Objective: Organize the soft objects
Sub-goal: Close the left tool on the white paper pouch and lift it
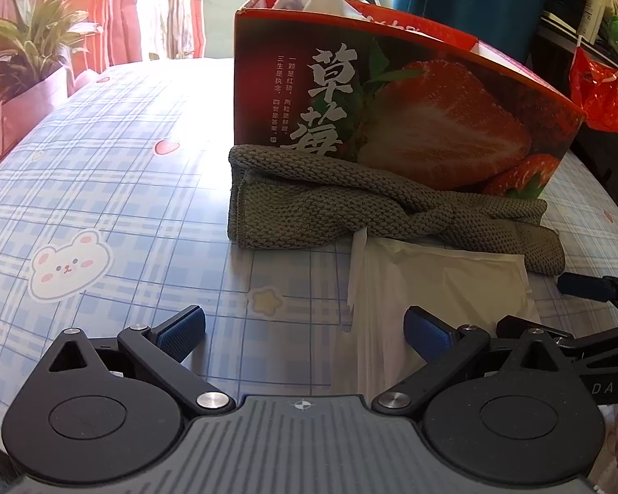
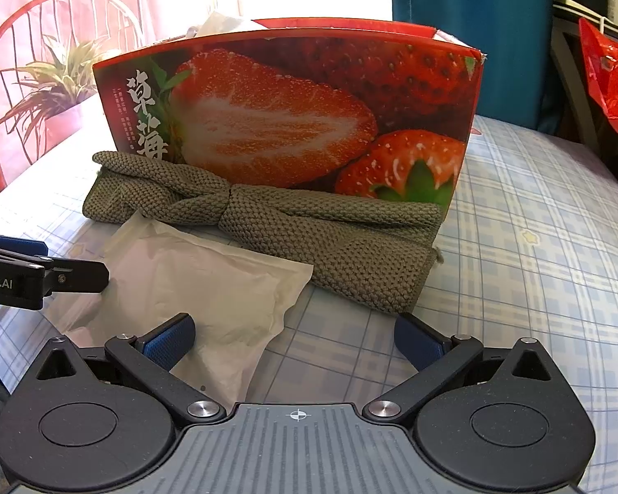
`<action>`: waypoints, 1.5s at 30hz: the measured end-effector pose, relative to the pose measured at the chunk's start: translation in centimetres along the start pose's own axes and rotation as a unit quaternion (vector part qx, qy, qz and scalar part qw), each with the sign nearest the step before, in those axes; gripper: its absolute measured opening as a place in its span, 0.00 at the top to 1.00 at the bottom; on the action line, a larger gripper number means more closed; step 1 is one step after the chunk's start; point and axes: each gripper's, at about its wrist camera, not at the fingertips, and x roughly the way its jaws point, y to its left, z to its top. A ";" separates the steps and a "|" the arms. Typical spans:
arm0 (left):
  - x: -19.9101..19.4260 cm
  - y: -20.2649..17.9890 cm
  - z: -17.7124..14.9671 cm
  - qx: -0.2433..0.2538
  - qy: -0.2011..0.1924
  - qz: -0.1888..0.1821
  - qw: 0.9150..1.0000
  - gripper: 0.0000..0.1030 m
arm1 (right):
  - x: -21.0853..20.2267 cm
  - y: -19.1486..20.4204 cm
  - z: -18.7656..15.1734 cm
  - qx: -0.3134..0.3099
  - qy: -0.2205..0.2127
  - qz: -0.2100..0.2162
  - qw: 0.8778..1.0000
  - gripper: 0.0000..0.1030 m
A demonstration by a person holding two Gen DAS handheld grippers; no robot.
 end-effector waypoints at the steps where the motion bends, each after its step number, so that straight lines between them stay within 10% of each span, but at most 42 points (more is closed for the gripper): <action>1: 0.0 0.0 0.1 0.004 0.004 -0.002 1.000 0.00 | 0.0 0.0 0.0 0.000 0.001 0.000 1.000 0.00; 6: 0.4 0.1 1.2 0.023 0.041 -0.019 0.999 0.01 | 0.0 0.0 0.2 0.000 0.010 0.003 1.000 0.00; 16: 0.7 -0.1 2.9 0.020 0.066 -0.137 0.988 0.46 | -0.5 0.3 -0.1 -0.001 0.019 0.016 1.000 0.02; 45: 0.2 0.1 -0.1 -0.019 0.042 -0.192 0.980 0.51 | -0.8 0.5 0.2 0.005 0.014 0.099 0.995 0.26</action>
